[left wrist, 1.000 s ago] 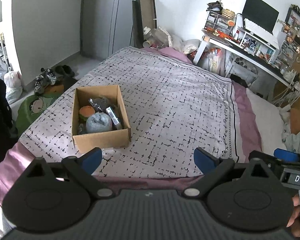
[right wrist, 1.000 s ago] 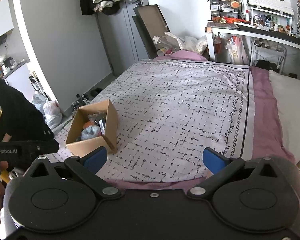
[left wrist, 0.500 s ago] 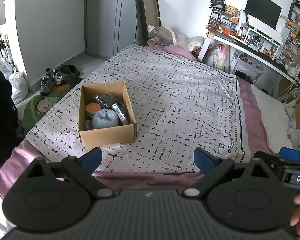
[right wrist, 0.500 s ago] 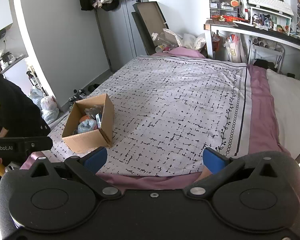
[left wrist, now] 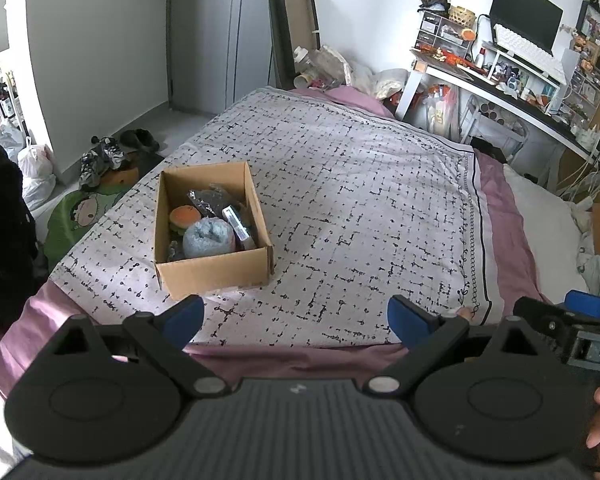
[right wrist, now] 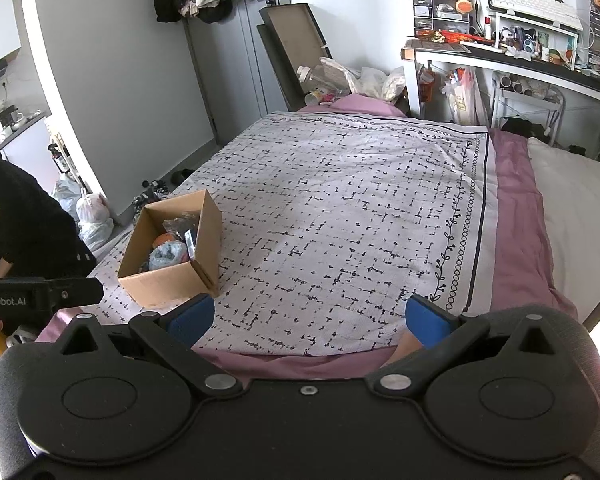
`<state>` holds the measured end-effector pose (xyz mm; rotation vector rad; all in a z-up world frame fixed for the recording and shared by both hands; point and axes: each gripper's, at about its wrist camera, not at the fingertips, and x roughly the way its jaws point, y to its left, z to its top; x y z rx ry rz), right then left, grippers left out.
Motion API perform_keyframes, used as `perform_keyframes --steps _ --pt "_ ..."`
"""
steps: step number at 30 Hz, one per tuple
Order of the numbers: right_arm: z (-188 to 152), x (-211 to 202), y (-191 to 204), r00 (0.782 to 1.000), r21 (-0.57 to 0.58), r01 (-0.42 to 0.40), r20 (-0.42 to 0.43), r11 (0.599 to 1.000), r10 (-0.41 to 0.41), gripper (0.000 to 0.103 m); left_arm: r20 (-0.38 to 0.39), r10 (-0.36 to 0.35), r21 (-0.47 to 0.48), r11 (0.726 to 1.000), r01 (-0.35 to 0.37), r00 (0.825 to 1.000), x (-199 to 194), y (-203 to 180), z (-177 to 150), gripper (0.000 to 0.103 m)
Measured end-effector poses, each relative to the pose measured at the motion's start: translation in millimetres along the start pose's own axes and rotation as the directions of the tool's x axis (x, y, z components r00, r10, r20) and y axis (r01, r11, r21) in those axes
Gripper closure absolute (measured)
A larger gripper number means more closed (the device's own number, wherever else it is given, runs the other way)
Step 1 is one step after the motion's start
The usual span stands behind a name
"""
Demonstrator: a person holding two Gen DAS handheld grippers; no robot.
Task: Organize soft objects
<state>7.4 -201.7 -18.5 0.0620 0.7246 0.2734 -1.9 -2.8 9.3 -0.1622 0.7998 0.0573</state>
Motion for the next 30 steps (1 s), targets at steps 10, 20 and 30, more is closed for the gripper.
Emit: perform_keyframes --steps 10,20,30 --pt "0.9 0.9 0.8 1.0 -0.001 0.005 -0.001 1.0 -0.005 0.0 -0.003 -0.003 0.002 1.0 0.003 1.0 3.0 1.0 -0.2 0.006" --pt "0.7 1.1 1.0 1.0 -0.003 0.006 0.001 1.0 -0.006 0.0 -0.006 -0.008 0.002 1.0 0.008 1.0 2.1 -0.1 -1.9 0.006" --pt "0.7 0.4 1.5 1.0 -0.004 0.007 0.002 1.0 -0.007 0.0 -0.004 -0.007 0.001 1.0 0.007 1.0 1.4 -0.8 -3.7 0.006"
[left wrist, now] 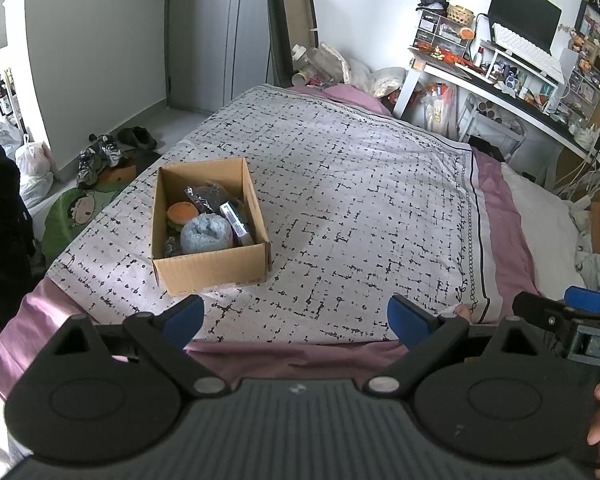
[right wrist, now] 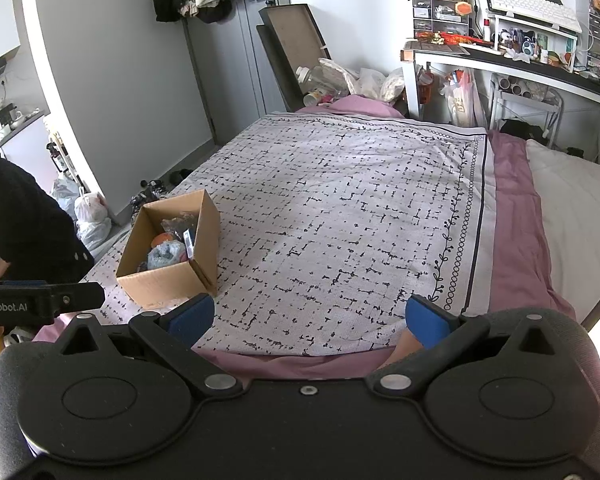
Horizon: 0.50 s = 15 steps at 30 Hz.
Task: Organize soft objects
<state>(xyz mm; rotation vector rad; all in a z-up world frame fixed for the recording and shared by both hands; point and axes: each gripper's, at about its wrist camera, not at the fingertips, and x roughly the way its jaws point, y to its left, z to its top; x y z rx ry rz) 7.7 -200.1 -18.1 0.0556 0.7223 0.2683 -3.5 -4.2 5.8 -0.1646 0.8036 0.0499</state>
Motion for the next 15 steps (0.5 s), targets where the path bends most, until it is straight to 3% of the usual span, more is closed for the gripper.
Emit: perform_keyframes --steps 15 --pt "-1.7 0.0 0.4 1.0 -0.008 0.004 -0.001 1.0 -0.004 0.0 0.009 0.001 0.003 1.0 -0.001 1.0 -1.6 -1.0 -2.9 0.006"
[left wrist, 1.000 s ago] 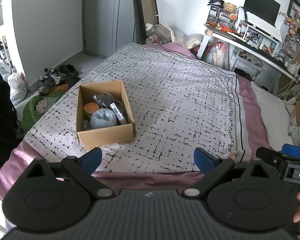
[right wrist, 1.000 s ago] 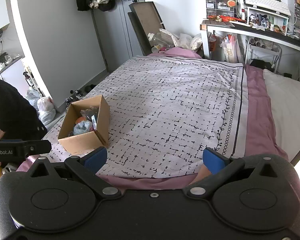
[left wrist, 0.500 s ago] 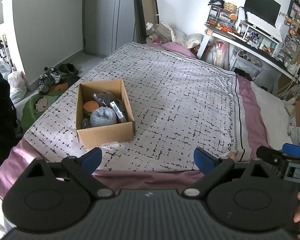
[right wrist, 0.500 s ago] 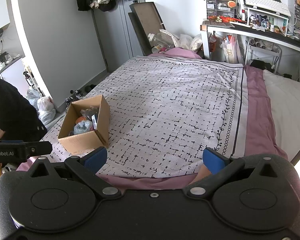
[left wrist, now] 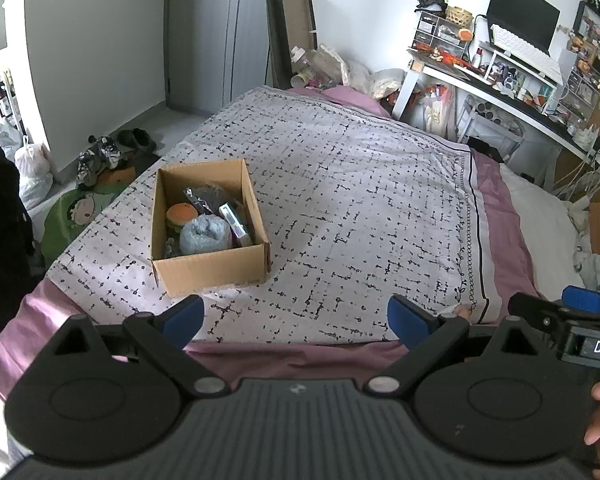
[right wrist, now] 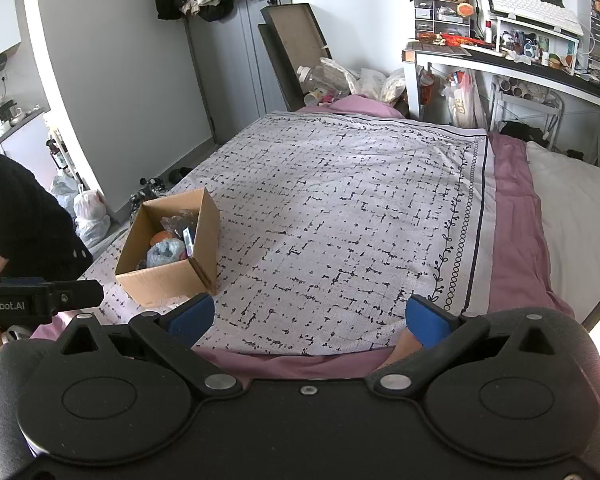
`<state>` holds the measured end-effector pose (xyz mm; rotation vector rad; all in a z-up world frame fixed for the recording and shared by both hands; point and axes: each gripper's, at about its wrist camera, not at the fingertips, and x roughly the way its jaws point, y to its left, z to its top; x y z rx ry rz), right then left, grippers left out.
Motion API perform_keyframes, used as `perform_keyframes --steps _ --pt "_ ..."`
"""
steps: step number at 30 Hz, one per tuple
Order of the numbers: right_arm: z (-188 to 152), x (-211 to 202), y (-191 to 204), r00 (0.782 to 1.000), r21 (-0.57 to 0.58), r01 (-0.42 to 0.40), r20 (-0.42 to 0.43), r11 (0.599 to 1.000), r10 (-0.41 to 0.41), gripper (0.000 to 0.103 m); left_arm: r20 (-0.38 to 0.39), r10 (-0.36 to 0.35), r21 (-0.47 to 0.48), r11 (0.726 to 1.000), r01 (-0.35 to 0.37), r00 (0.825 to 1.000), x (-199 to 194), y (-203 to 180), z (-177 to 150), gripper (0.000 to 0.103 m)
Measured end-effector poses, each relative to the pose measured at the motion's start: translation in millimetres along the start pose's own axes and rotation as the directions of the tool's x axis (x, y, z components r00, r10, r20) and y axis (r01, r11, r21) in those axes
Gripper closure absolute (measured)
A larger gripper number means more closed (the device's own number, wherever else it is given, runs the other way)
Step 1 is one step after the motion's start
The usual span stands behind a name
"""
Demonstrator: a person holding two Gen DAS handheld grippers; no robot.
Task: Organize soft objects
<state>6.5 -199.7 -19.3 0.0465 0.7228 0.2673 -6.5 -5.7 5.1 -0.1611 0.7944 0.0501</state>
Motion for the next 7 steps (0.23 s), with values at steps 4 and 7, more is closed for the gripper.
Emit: perform_keyframes --steps 4,7 --pt "-1.3 0.9 0.4 1.0 -0.002 0.0 -0.004 1.0 0.0 0.0 0.005 -0.005 0.002 1.0 0.005 1.0 -1.1 -0.5 -0.2 0.006" --pt "-1.6 1.9 0.8 1.0 -0.003 0.001 -0.006 1.0 -0.001 0.0 0.003 -0.004 0.005 1.0 0.004 1.0 -0.3 -0.3 0.4 0.006"
